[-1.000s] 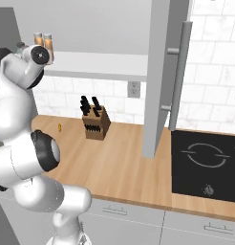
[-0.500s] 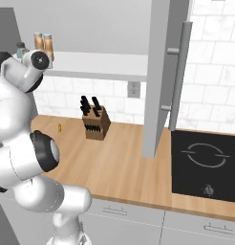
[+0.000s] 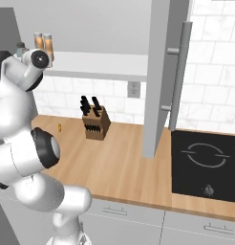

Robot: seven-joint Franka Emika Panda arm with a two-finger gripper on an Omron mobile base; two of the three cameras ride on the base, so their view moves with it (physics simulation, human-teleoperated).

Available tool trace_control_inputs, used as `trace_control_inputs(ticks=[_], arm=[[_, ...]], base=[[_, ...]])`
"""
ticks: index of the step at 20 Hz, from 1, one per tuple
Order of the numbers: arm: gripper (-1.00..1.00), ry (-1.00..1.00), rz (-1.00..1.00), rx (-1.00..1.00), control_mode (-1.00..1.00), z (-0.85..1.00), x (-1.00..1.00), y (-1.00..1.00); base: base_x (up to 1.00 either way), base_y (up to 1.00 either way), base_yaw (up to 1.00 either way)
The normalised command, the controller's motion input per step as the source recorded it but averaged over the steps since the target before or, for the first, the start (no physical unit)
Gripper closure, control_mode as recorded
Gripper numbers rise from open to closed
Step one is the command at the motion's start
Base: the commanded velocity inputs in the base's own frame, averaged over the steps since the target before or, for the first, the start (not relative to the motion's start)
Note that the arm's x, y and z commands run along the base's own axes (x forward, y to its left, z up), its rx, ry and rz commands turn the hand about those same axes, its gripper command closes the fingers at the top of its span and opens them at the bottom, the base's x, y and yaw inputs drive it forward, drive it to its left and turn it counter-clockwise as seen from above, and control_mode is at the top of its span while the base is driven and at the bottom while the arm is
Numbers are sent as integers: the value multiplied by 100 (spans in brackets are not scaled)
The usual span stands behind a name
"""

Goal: Put the shaker and condiment bottle from the counter next to their counterparts in the cabinet.

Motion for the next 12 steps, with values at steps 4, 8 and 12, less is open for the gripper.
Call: trace_control_inputs(ticks=[4,8,12], arm=[[100,-6,0,0,-100,-31,19,11],[100,-5,0,-1,-100,-28,22,8],[100,-5,0,-1,-100,-24,25,4]], base=[[0,0,0],[0,0,0],[0,0,0]])
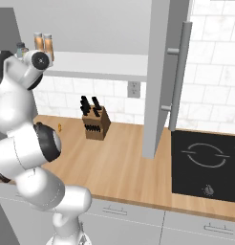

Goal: Put the shaker and condiment bottle from the counter next to their counterparts in the cabinet.

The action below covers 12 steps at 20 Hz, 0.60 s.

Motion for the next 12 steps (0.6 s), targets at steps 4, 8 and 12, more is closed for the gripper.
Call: trace_control_inputs(ticks=[4,8,12], arm=[[100,-4,0,0,-100,-17,24,1],[100,-3,0,0,-100,-16,24,0],[100,-1,0,0,-100,-13,19,0]], base=[[0,0,0],[0,0,0],[0,0,0]])
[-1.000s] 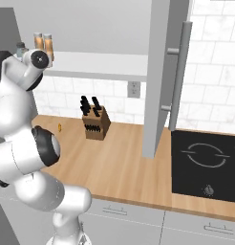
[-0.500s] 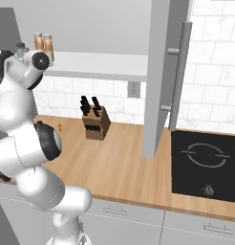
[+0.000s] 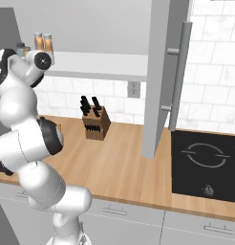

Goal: Put the shaker and condiment bottle from the counter next to their counterparts in the cabinet.

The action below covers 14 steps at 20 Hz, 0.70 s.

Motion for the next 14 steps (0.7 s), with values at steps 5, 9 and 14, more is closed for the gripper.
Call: trace_control_inputs(ticks=[5,9,14], arm=[[-100,0,0,0,-100,-12,6,1],[-100,0,0,0,-100,-9,0,0],[-100,0,0,0,-100,-2,0,0]], base=[[0,0,0],[0,0,0],[0,0,0]])
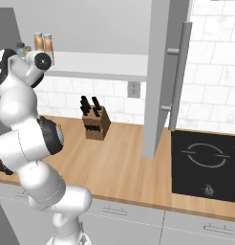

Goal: Put the shaker and condiment bottle from the counter next to their counterparts in the cabinet.

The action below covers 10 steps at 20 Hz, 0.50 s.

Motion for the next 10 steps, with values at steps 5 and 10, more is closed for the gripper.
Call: trace_control_inputs(ticks=[5,10], arm=[[-100,0,0,0,-100,0,-5,-5],[-100,-3,0,1,-100,0,-31,-25]], base=[[0,0,0],[0,0,0]])
